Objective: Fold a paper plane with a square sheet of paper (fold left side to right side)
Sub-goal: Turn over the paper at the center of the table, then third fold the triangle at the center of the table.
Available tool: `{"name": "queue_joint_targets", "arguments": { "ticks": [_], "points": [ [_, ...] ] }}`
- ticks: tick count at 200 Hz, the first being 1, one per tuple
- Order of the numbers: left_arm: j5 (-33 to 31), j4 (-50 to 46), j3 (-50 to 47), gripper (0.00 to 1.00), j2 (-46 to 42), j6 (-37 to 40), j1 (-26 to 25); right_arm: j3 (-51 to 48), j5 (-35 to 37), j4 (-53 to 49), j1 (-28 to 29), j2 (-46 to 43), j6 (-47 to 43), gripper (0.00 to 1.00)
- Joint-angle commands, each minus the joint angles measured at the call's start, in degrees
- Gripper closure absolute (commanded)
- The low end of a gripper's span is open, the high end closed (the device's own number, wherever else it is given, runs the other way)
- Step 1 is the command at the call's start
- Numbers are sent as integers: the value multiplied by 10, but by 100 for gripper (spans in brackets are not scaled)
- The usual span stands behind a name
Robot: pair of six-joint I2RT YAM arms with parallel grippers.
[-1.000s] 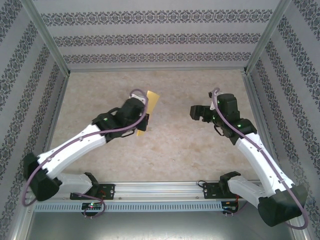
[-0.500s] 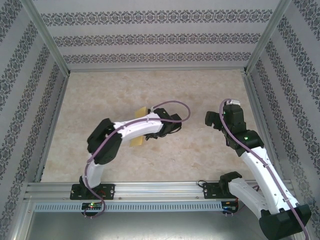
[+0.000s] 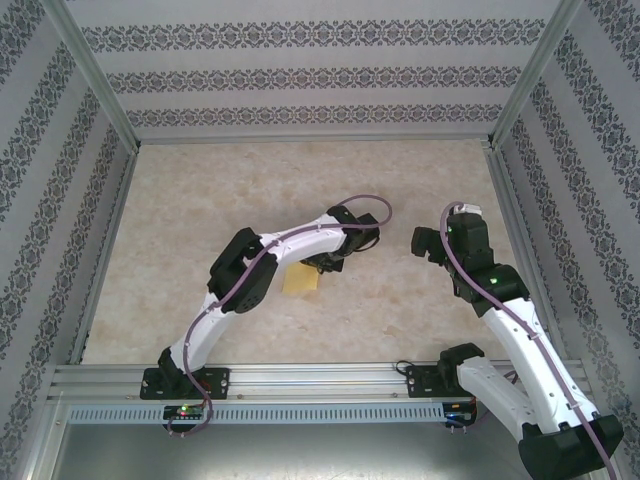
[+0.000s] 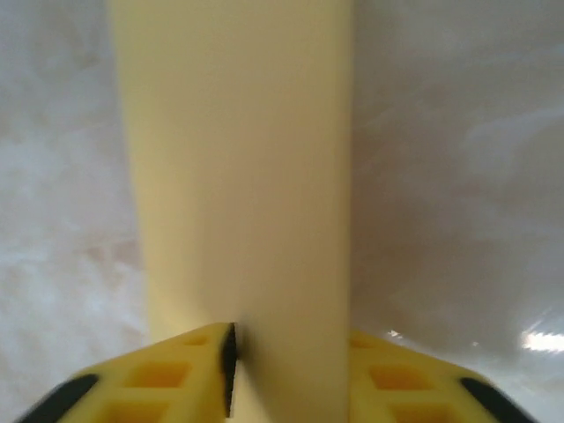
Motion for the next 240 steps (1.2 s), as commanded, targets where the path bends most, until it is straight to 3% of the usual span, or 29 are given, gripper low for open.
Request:
{"name": "queue_joint_targets", "arguments": {
  "ticks": [1, 26, 45, 82, 103, 122, 143, 176, 204, 240],
  "points": [
    [77, 37, 35, 54, 8, 29, 11, -7, -13, -4, -5, 7, 0, 2],
    [131, 74, 44, 38, -12, 48, 15, -7, -40, 3, -5, 21, -1, 2],
    [179, 124, 14, 31, -58, 60, 24, -11, -100, 28, -5, 31, -4, 2],
    [265, 295, -189, 20, -219, 57, 82, -20, -277, 119, 5, 96, 40, 2],
    [308, 390, -326, 17, -314, 50, 138, -7, -316, 164, 48, 174, 58, 2],
    [371, 469, -439, 17, -373, 38, 200, 17, -337, 208, 86, 256, 76, 12],
    [447, 556, -531, 23, -407, 22, 256, 65, -369, 263, 131, 366, 104, 32],
    [504, 627, -606, 34, -421, 4, 299, 140, -368, 311, 163, 494, 127, 63],
    [516, 645, -623, 34, -412, -2, 304, 203, -352, 299, 171, 568, 122, 70],
    [526, 655, -625, 32, -387, -7, 304, 258, -317, 260, 172, 627, 101, 71]
  ]
}}
